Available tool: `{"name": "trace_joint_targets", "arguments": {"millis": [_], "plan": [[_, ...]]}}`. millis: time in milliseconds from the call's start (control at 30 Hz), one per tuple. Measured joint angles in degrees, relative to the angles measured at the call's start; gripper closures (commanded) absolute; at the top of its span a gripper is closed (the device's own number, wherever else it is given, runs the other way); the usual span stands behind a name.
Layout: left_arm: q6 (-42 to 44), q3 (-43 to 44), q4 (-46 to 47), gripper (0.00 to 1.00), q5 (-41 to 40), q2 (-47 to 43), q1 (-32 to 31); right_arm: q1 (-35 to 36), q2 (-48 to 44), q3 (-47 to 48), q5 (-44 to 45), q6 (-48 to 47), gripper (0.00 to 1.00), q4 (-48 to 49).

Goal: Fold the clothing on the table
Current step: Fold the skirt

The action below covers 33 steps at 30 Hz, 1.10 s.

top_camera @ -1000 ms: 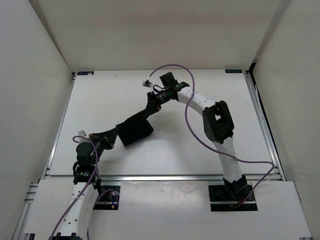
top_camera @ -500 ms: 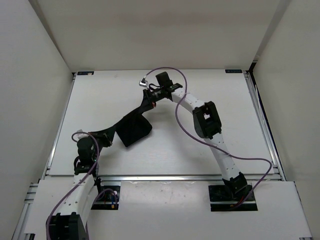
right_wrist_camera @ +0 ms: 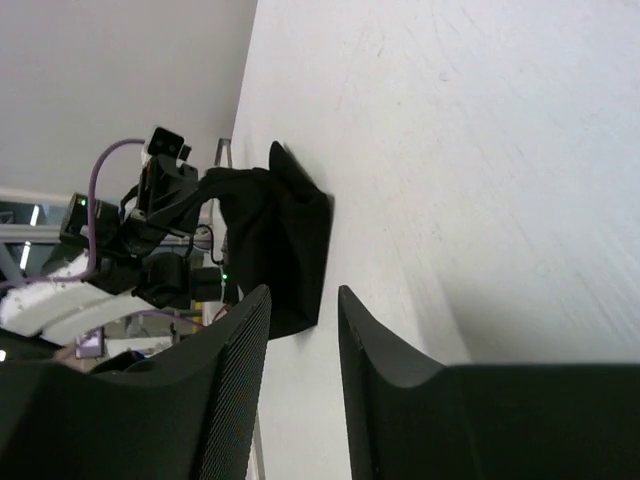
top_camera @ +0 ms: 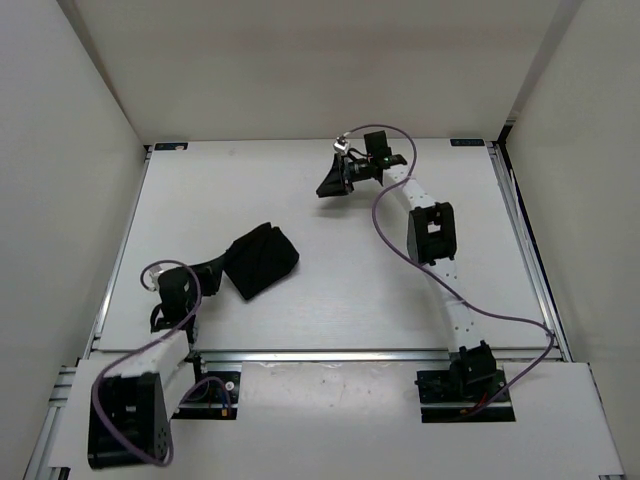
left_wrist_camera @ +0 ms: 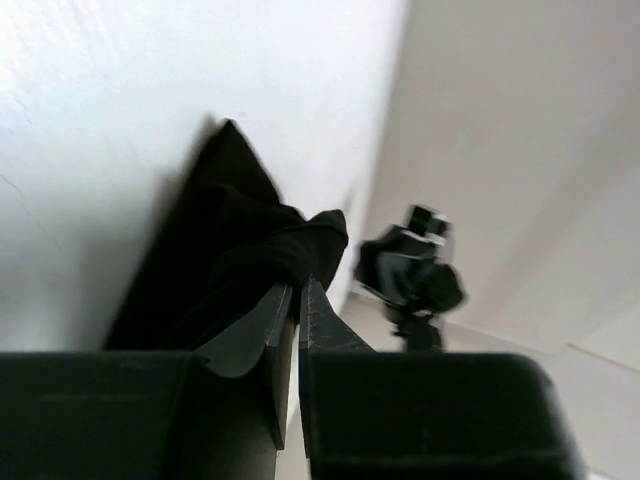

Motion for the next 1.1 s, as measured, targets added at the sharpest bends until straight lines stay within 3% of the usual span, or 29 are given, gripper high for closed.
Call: {"name": "trace_joint_targets", "arguments": {"millis": [233, 300, 333, 367, 400, 500, 633, 767, 833, 900, 1033, 1100], "plan": [[5.07, 10.54, 6.36, 0.84, 0.68, 22.12, -4.20, 3.74, -0.04, 5.81, 2.91, -13.68, 0.53, -11.61], [5.81, 13.51, 7.98, 0.77, 0.90, 25.88, -5.44, 4.98, -0.04, 7.17, 3.82, -18.16, 0.48, -15.85], [6.19, 14.71, 8.52, 0.55, 0.90, 27.19, -5.97, 5.66, -0.04, 8.00, 4.35, -20.39, 0.46, -17.81], [6.91, 15.80, 8.90, 0.24, 0.94, 28.28, -6.36, 6.16, -0.04, 8.90, 4.87, -22.73, 0.41, -19.71], [7.54, 16.72, 9.11, 0.02, 1.07, 29.07, -6.71, 6.43, -0.04, 9.64, 5.22, -24.85, 0.36, -21.42], [8.50, 18.27, 9.31, 0.01, 1.20, 30.05, -7.17, 6.19, -0.07, 11.89, 6.58, -31.98, 0.31, -26.40], [11.32, 19.82, 8.17, 0.01, 1.25, 30.05, -7.63, 5.14, -0.07, 12.68, 8.96, -41.29, 0.30, -33.59], [17.25, 25.62, 3.61, 0.02, 2.62, 30.73, -8.74, 4.02, -0.09, 12.68, 10.95, -48.46, 0.41, -40.28], [21.07, 30.29, 0.98, 0.02, 4.42, 31.89, -10.29, 3.45, -0.17, 12.68, 10.51, -50.51, 0.84, -41.00], [24.30, 33.59, -0.24, 0.02, 5.92, 32.68, -12.57, 3.23, -0.66, 12.68, 8.94, -51.49, 1.00, -41.33], [28.22, 32.61, -2.56, 0.01, 5.99, 31.41, -16.96, 3.43, -2.78, 12.68, 3.98, -51.60, 1.00, -41.48], [30.77, 32.59, -5.90, 0.06, 5.60, 31.32, -18.58, 4.15, -4.00, 12.68, 1.20, -52.02, 1.00, -42.66]]}}
